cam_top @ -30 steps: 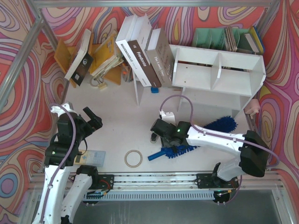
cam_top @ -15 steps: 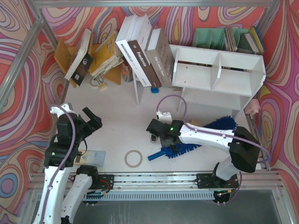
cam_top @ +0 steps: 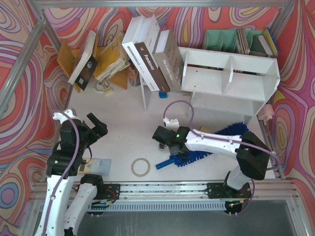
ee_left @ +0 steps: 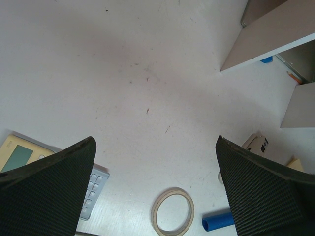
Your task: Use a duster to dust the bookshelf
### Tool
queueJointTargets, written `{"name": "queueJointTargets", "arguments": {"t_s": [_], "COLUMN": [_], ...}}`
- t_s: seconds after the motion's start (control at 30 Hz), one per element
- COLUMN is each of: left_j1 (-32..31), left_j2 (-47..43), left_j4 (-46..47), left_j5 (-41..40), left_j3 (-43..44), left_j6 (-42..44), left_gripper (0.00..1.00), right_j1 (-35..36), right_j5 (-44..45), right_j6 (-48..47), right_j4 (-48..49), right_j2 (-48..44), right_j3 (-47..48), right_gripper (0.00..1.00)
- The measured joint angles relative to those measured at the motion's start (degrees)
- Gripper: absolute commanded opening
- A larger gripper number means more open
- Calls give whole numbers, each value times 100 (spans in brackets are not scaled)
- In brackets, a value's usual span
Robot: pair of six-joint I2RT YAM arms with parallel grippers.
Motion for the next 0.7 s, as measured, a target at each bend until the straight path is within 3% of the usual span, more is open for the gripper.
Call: {"name": "queueJointTargets", "arguments": {"t_s": [0.7], "left_j1": [0], "left_j2": [15], "left_j4": [0], "left_j5": [0], "left_j3": [-7], "left_j6": [-2], "left_gripper": [98], "right_j1": [74], "right_j5": [247], "right_j6": [66], "right_j4": [-328], "right_j2": [114], "right_j3": [243], "right_gripper": [15]}}
